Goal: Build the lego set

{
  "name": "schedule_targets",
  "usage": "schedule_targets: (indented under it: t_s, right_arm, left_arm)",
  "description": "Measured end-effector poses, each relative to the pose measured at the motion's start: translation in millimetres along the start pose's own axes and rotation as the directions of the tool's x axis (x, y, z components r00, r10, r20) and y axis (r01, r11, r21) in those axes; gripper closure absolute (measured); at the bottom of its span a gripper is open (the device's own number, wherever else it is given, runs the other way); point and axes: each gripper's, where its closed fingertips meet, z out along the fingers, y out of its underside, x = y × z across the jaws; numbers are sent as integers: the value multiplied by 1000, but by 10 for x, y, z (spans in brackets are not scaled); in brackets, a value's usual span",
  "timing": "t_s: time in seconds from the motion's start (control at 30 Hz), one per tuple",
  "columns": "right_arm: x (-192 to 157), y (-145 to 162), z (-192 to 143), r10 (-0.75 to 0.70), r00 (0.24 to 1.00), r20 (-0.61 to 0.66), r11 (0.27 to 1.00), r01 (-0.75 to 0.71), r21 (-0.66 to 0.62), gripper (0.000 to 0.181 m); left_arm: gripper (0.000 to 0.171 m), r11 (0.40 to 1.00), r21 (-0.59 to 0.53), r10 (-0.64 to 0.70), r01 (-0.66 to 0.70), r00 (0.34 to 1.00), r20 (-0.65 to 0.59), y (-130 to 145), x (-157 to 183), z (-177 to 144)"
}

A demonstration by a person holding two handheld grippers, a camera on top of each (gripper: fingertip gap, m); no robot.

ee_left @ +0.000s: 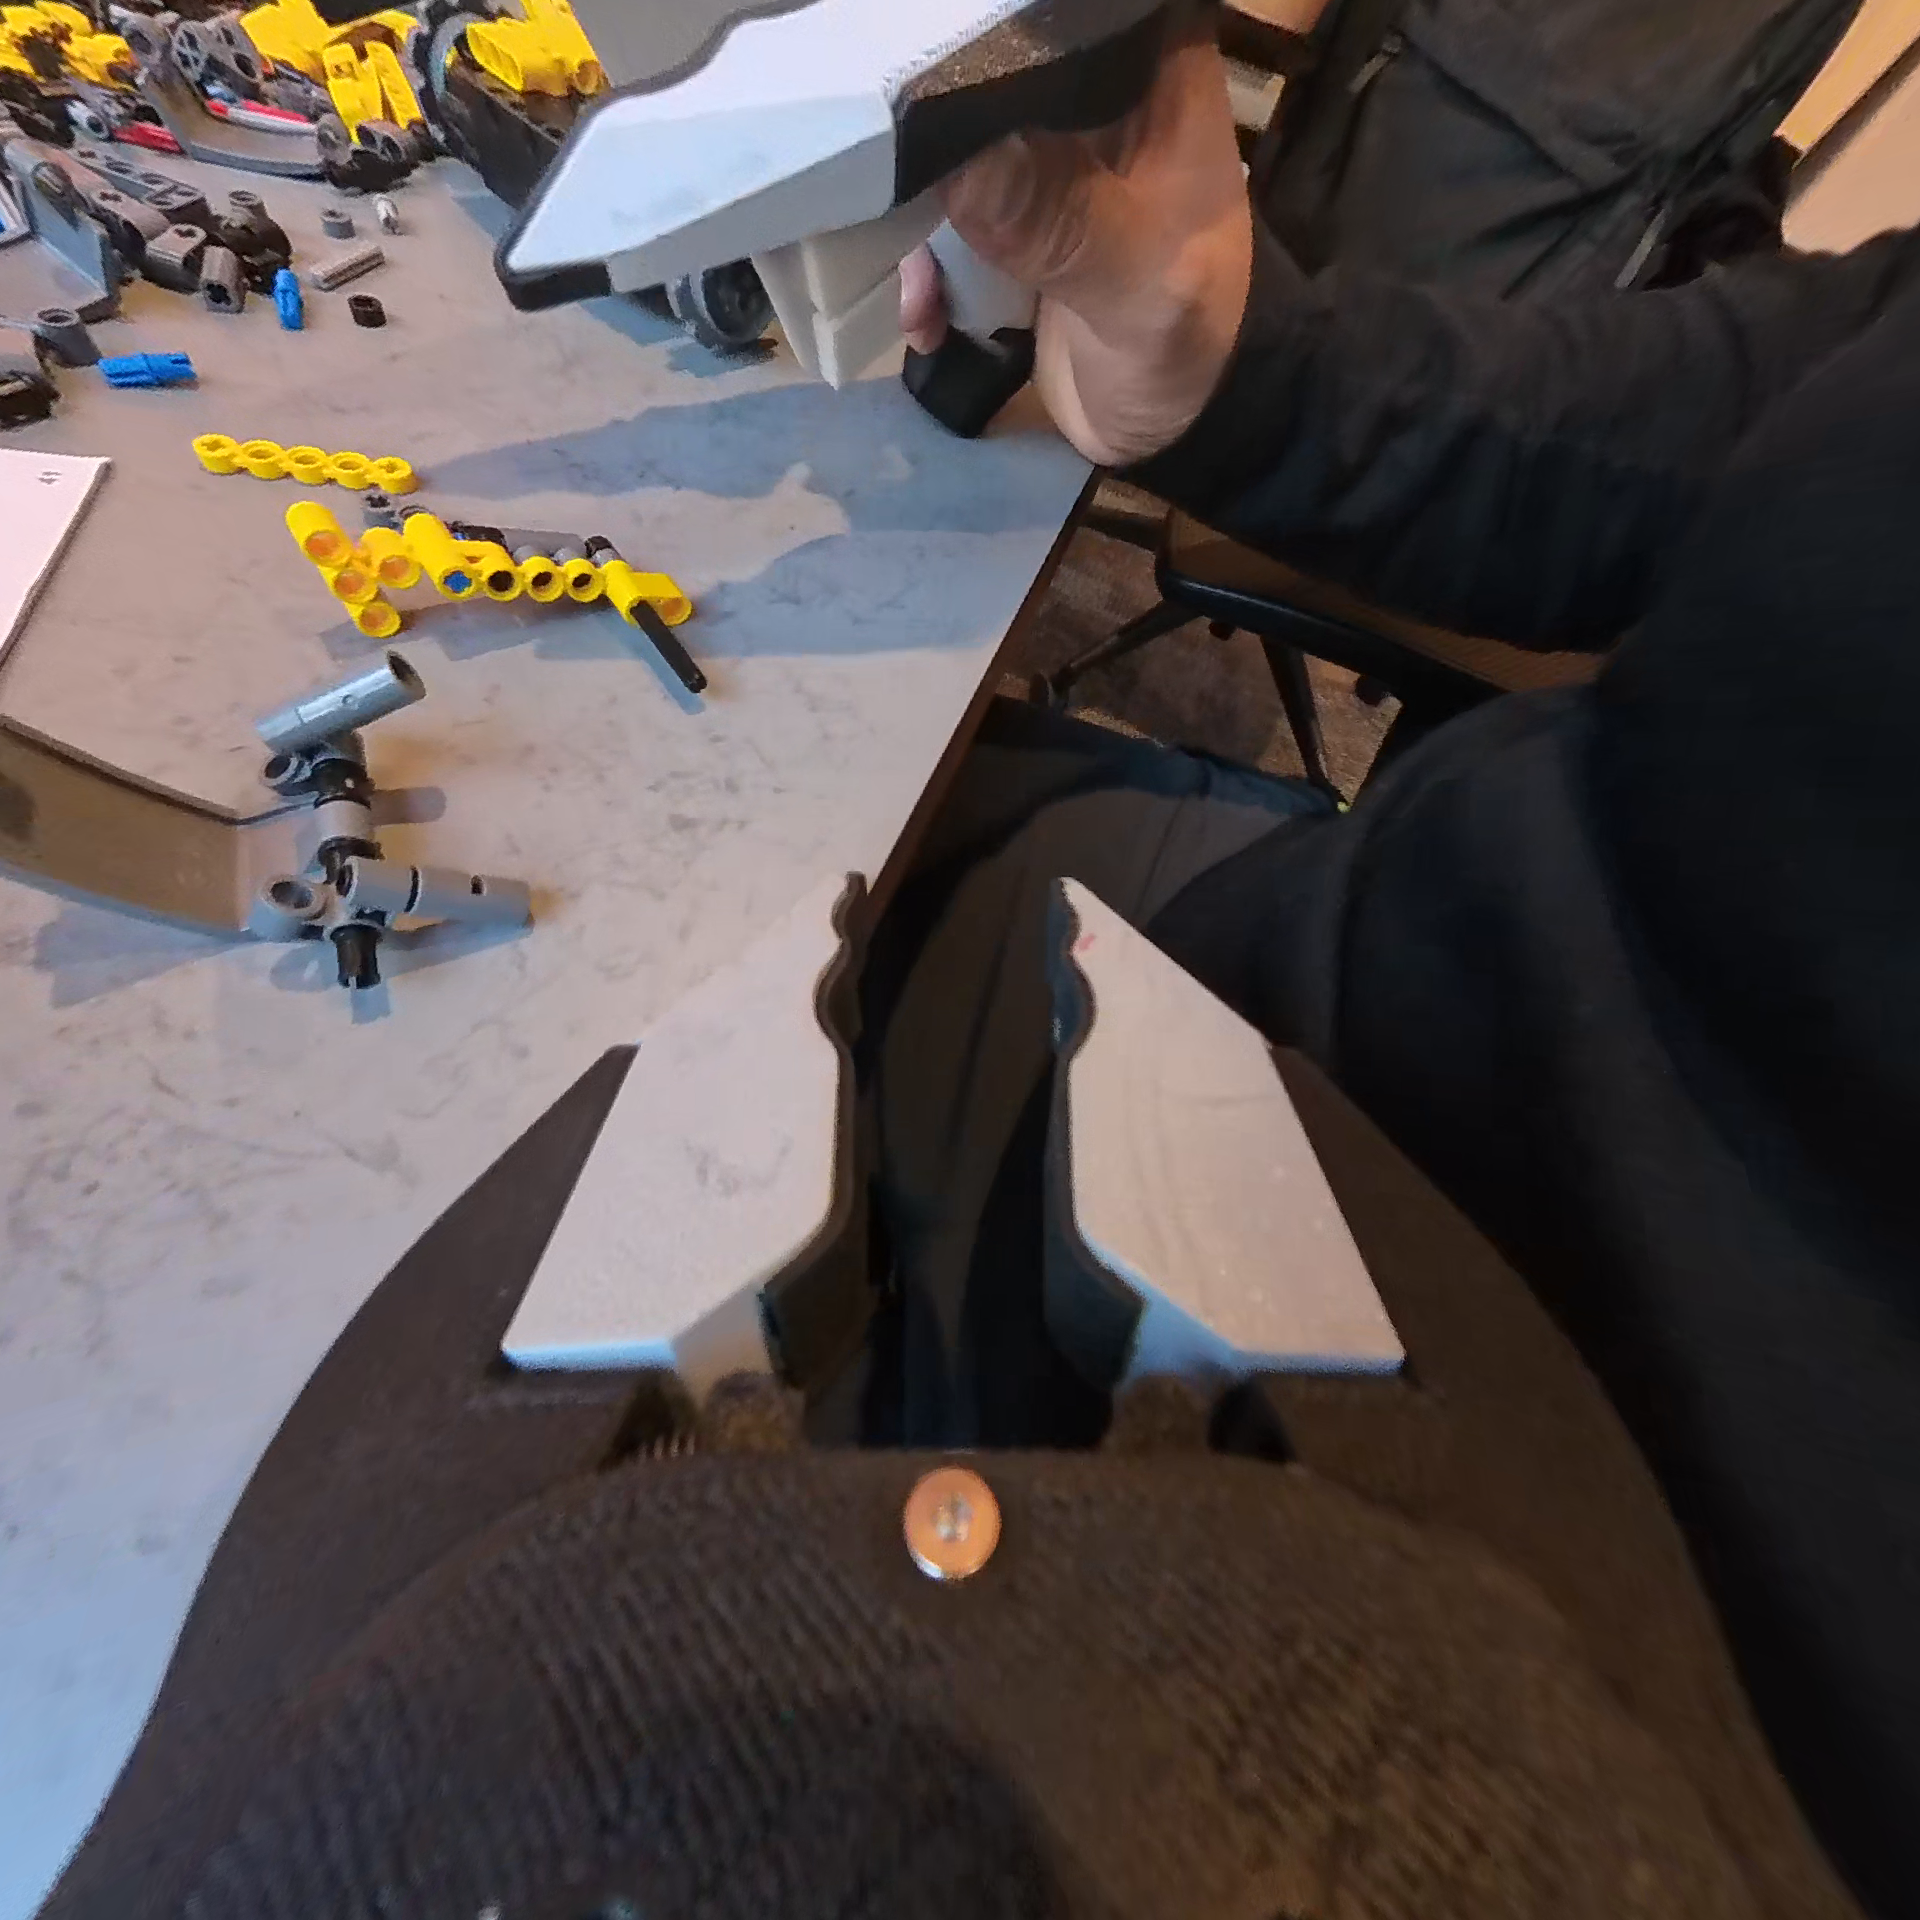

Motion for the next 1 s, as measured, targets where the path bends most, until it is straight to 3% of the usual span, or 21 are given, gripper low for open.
schedule_targets:
  t_s: [1.0]
  right_arm:
    - [-73, 59, 52, -59, 998, 12, 997, 59, -45, 122]
  left_arm:
    - [140, 999, -21, 30, -30, 999, 13, 15, 99, 36]
